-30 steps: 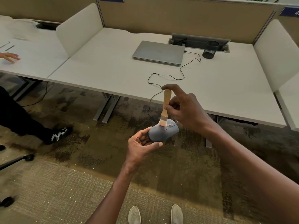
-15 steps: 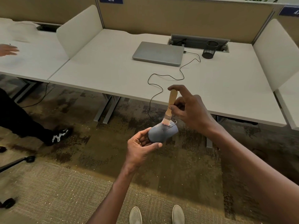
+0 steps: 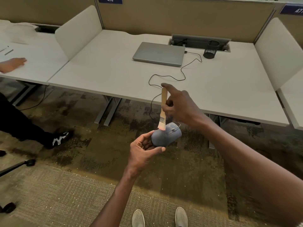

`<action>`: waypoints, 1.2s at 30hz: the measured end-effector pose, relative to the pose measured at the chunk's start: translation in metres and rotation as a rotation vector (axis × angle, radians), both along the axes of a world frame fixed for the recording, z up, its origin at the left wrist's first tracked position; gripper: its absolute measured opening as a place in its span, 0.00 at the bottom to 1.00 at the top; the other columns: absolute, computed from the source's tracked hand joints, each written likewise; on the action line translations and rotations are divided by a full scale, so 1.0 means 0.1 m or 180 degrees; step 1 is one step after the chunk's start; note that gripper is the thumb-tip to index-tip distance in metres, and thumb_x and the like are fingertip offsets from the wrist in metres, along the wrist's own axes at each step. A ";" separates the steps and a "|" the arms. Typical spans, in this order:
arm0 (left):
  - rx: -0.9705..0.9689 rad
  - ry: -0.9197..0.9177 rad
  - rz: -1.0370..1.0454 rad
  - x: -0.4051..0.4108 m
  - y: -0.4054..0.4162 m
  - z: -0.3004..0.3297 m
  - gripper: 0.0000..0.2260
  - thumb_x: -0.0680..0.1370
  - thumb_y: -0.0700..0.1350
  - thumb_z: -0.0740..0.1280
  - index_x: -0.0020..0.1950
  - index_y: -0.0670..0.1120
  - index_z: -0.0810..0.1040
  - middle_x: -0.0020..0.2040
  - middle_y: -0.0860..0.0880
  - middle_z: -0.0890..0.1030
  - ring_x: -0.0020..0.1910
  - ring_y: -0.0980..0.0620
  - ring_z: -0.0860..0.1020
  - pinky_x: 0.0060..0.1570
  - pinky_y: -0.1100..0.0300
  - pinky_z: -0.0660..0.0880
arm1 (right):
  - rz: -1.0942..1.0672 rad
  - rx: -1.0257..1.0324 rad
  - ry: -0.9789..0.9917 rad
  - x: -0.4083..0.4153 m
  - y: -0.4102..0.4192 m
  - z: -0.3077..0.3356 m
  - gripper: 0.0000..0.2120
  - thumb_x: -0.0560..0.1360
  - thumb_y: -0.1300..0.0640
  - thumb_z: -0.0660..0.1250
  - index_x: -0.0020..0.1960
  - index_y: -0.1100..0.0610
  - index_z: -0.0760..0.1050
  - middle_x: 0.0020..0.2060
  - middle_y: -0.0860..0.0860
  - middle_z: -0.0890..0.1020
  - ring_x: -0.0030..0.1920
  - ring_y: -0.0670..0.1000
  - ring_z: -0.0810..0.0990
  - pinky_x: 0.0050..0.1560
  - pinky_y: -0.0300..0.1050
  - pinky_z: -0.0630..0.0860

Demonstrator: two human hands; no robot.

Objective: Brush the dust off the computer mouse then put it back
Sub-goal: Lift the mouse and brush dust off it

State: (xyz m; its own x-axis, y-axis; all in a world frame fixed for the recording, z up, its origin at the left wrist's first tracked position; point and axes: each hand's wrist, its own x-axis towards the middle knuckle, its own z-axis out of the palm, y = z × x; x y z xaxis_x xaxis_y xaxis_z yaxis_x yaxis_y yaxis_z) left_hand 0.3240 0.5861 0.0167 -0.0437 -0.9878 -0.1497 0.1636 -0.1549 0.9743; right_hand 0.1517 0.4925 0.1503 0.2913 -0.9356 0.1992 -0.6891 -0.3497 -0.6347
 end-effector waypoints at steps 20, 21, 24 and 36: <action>0.0037 0.0076 0.0131 0.05 -0.06 -0.07 0.30 0.60 0.37 0.83 0.60 0.49 0.81 0.56 0.49 0.87 0.57 0.50 0.85 0.50 0.61 0.83 | -0.0201 -0.0407 -0.0427 -0.13 0.04 -0.09 0.33 0.77 0.63 0.72 0.77 0.53 0.62 0.38 0.53 0.85 0.35 0.50 0.85 0.44 0.45 0.84; 0.0050 0.0077 0.0150 0.06 -0.06 -0.08 0.30 0.61 0.36 0.83 0.60 0.48 0.81 0.56 0.49 0.87 0.57 0.49 0.85 0.50 0.61 0.83 | -0.0138 -0.0370 -0.0539 -0.14 0.05 -0.08 0.32 0.77 0.63 0.72 0.77 0.52 0.63 0.38 0.52 0.86 0.36 0.49 0.85 0.44 0.44 0.84; 0.0049 0.0072 0.0151 0.07 -0.08 -0.08 0.30 0.61 0.36 0.82 0.61 0.48 0.81 0.56 0.49 0.87 0.57 0.50 0.85 0.50 0.62 0.82 | 0.0118 -0.0184 -0.0681 -0.15 0.09 -0.06 0.32 0.76 0.63 0.73 0.76 0.52 0.64 0.38 0.49 0.86 0.36 0.46 0.86 0.43 0.42 0.84; 0.0022 0.0023 0.0158 0.13 -0.08 -0.05 0.30 0.61 0.38 0.82 0.61 0.49 0.80 0.56 0.54 0.87 0.57 0.52 0.85 0.50 0.63 0.82 | -0.0180 -0.0341 -0.0744 -0.26 0.10 -0.15 0.30 0.77 0.65 0.72 0.74 0.53 0.64 0.40 0.52 0.86 0.36 0.48 0.86 0.44 0.47 0.85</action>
